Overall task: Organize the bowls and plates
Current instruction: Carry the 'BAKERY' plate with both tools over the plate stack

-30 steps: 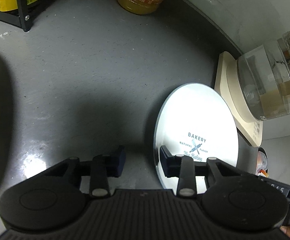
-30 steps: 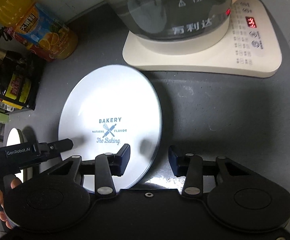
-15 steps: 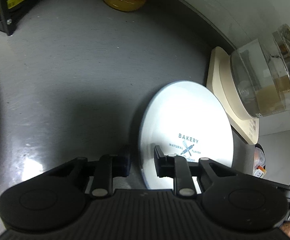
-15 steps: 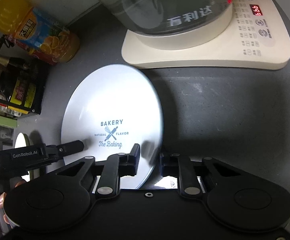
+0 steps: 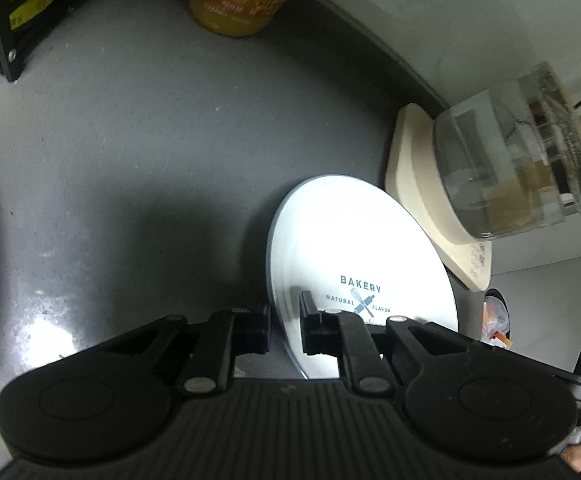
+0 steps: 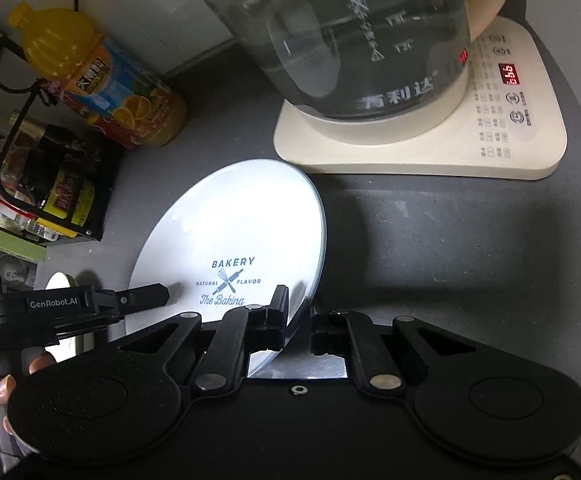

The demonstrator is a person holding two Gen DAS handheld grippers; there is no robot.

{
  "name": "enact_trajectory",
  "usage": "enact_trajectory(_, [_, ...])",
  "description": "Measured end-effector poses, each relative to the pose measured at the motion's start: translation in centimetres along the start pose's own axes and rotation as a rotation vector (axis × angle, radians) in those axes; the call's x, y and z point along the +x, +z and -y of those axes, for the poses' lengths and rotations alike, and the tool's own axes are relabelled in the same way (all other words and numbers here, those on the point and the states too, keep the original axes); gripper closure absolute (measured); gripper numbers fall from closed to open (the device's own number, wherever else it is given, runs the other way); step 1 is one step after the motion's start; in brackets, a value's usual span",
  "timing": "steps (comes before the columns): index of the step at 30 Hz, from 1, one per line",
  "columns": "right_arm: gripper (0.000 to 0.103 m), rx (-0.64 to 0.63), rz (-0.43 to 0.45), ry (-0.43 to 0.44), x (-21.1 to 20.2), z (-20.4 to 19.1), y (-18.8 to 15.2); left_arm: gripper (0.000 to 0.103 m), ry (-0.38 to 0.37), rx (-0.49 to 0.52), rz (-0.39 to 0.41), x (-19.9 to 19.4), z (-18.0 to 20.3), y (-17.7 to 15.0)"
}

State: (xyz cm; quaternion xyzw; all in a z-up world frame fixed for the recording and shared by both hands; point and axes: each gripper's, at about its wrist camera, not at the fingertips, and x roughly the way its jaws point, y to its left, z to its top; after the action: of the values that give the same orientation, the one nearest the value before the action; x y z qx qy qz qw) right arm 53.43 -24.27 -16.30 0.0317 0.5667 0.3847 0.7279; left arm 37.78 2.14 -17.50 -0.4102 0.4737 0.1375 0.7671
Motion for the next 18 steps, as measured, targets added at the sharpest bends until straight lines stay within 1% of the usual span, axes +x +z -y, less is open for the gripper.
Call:
enact_trajectory(12, [0.092,-0.044,0.056,-0.018,-2.5,-4.7,-0.4,0.091,-0.053,0.024,0.036,-3.5,-0.6,0.9])
enact_trajectory(18, [0.092,-0.057,0.071,-0.012,-2.5,-7.4,-1.5,0.091,-0.057,0.046,0.044,-5.6,-1.4,1.3])
